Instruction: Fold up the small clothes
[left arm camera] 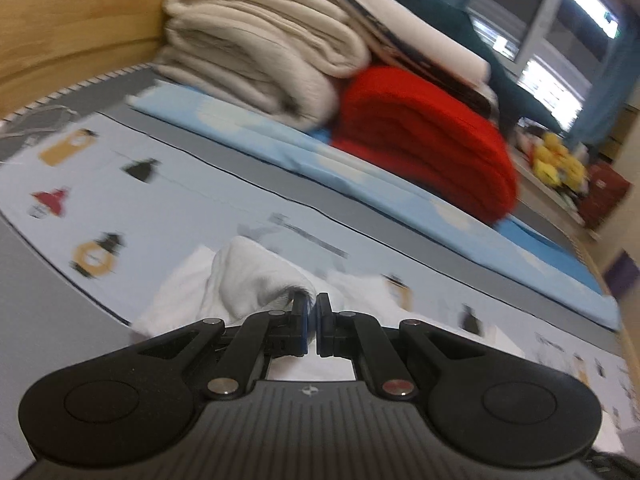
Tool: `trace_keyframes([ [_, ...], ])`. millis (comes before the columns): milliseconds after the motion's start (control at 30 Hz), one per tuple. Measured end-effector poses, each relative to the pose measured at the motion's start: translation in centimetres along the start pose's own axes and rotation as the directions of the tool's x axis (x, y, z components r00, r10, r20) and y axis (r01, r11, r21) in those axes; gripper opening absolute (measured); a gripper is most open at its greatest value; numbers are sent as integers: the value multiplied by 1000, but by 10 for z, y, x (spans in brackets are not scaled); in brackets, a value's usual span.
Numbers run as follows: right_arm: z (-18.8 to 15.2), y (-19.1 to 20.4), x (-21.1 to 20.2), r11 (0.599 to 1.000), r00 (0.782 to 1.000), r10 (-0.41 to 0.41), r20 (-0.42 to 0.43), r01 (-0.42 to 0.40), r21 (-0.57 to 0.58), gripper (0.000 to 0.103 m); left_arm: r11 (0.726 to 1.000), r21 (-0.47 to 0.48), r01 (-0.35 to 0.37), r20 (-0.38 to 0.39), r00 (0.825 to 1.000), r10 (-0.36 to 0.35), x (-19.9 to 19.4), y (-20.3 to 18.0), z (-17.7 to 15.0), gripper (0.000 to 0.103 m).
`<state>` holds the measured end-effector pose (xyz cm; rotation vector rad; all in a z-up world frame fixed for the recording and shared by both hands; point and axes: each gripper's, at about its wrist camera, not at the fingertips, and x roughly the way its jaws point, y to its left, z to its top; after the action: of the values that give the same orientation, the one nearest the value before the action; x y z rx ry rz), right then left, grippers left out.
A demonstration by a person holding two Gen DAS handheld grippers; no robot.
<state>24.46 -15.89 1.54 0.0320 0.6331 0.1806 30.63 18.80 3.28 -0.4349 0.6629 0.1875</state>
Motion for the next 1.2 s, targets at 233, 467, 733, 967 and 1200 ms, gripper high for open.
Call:
trace_keyframes([
  [233, -21, -26, 17, 998, 992, -24, -121, 32, 62, 9, 992, 48, 120, -70, 991, -117, 31, -59, -27, 3],
  [467, -19, -42, 43, 994, 984, -23, -178, 41, 97, 10, 950, 27, 310, -179, 937, -301, 64, -105, -41, 5],
  [733, -4, -55, 76, 984, 977, -59, -207, 91, 152, 11, 961, -54, 273, -192, 941, -278, 85, -72, -13, 26],
  [967, -6, -20, 97, 995, 968, 65, -243, -45, 88, 16, 998, -65, 17, -222, 974, -31, 98, -29, 0, 26],
  [1200, -31, 48, 112, 970, 944, 124, -305, -180, -163, 27, 995, -99, -19, -251, 968, -6, 98, -6, 6, 29],
])
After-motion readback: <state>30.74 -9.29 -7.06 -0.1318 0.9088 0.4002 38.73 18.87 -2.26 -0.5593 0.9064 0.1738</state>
